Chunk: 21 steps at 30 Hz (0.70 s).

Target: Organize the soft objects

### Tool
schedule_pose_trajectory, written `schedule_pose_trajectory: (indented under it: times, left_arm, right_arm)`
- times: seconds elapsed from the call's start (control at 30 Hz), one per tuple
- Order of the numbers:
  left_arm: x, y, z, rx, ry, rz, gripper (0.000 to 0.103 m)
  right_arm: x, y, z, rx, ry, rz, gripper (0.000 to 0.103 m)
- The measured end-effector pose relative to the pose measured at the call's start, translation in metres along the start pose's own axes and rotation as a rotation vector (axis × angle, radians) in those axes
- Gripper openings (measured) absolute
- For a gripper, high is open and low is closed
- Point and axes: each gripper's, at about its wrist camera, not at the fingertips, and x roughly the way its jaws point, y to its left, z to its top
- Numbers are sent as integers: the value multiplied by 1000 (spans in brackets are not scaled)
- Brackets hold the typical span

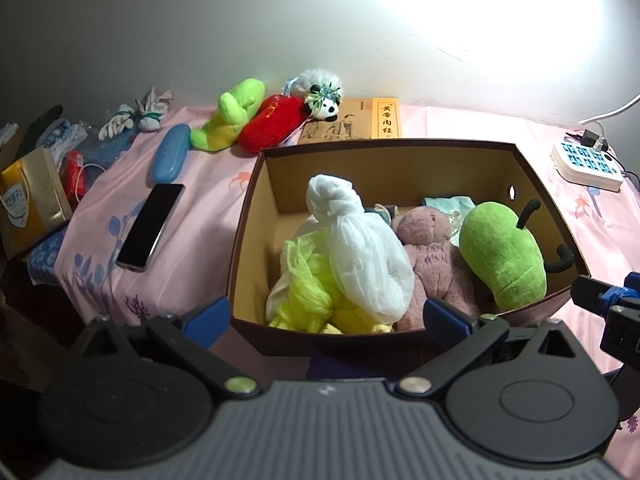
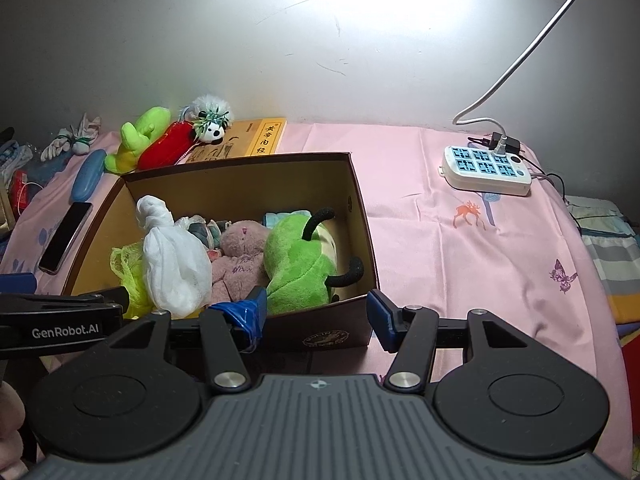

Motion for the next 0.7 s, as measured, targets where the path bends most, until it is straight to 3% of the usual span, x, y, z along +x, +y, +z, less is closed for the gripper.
schedule_pose_trajectory:
  times: [0.7]
  left_arm:
    - [6, -5, -1, 18, 23, -21, 102]
  right_arm:
    - [7, -3, -4, 1, -4, -10, 40]
